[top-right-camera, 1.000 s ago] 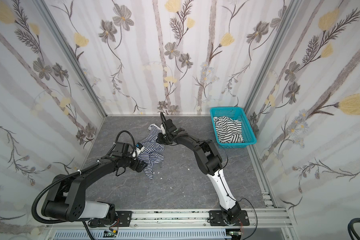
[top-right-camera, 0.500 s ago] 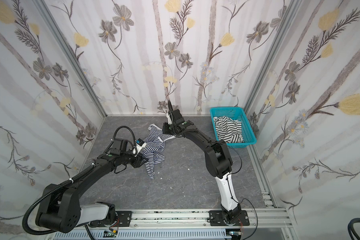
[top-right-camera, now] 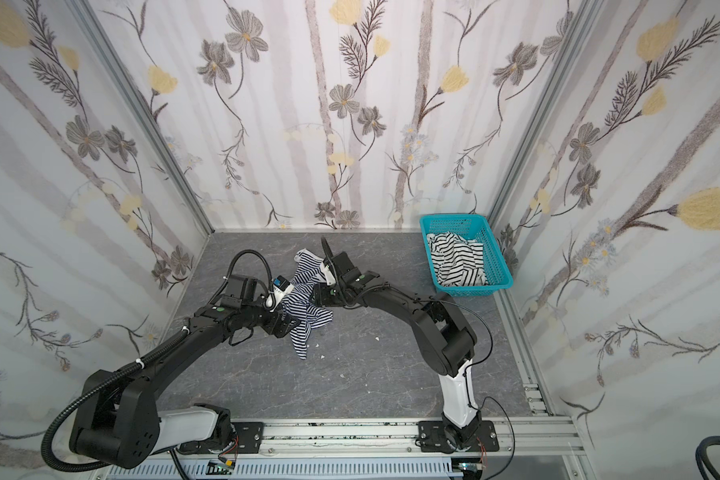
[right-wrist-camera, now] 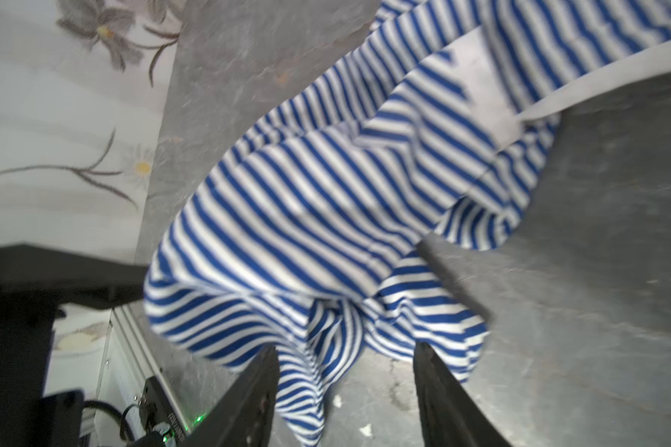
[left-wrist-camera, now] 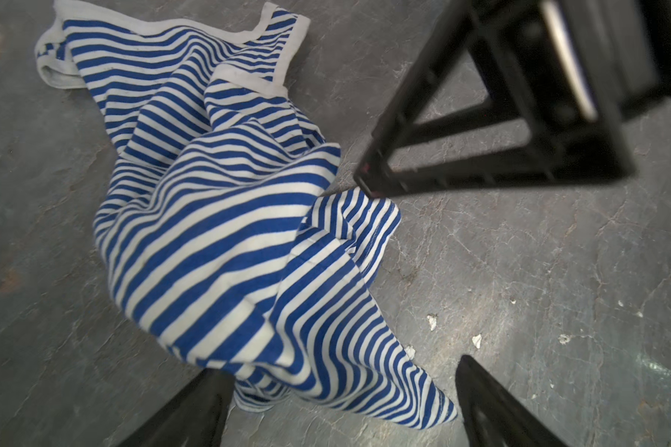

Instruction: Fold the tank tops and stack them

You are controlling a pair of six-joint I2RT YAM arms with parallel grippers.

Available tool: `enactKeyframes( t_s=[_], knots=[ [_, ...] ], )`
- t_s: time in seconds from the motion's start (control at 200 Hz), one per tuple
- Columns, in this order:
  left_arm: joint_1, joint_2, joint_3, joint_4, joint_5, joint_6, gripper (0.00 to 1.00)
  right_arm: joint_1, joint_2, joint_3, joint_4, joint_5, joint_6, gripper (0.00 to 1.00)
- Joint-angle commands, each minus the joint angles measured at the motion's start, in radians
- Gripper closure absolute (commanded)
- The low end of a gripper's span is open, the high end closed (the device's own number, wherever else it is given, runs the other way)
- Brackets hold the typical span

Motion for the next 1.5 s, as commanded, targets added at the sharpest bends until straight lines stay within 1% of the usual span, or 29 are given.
enactKeyframes(
  t_s=[0.0,0.07,0.15,0.3,0.42,0.57,0.74,0.919,1.094,1.234,1.299,1.389,1.494],
  knots=[
    [0.013,-0.048,-0.023,0.000,-0.041,0.026,0.09,0.072,-0.037,-0.071,0.092,0.020,0.045,0.43],
    [0.029,-0.089,-0.039,0.001,-0.033,0.020,0.08,0.118,-0.048,-0.100,0.089,0.049,0.058,0.43],
    [0.060,-0.126,-0.051,0.001,-0.027,0.016,0.07,0.161,-0.053,-0.130,0.100,0.056,0.076,0.43],
    [0.146,-0.134,-0.065,0.004,-0.017,0.025,0.07,0.231,-0.016,-0.136,0.112,0.060,0.100,0.44],
    [0.201,-0.108,-0.071,0.012,-0.015,0.032,0.07,0.254,0.030,-0.126,0.106,0.070,0.113,0.46],
    [0.256,-0.089,-0.077,0.024,-0.013,0.040,0.07,0.257,0.033,-0.153,0.090,0.128,0.122,0.50],
    [0.274,-0.096,-0.102,0.037,-0.005,0.051,0.07,0.260,0.007,-0.186,0.105,0.143,0.130,0.51],
    [0.278,-0.093,-0.122,0.050,-0.002,0.048,0.07,0.272,0.033,-0.190,0.106,0.131,0.132,0.52],
    [0.287,-0.083,-0.128,0.066,-0.001,0.047,0.07,0.282,0.075,-0.159,0.081,0.149,0.122,0.55],
    [0.289,-0.078,-0.135,0.076,-0.001,0.047,0.07,0.283,0.094,-0.154,0.065,0.171,0.118,0.63],
    [0.291,-0.076,-0.137,0.081,-0.003,0.049,0.07,0.285,0.094,-0.154,0.057,0.178,0.116,0.71],
    [0.293,-0.074,-0.138,0.089,-0.003,0.050,0.07,0.288,0.075,-0.155,0.057,0.178,0.113,0.85],
    [0.292,-0.059,-0.140,0.102,0.004,0.047,0.07,0.291,0.025,-0.108,0.044,0.180,0.091,0.96]
  ],
)
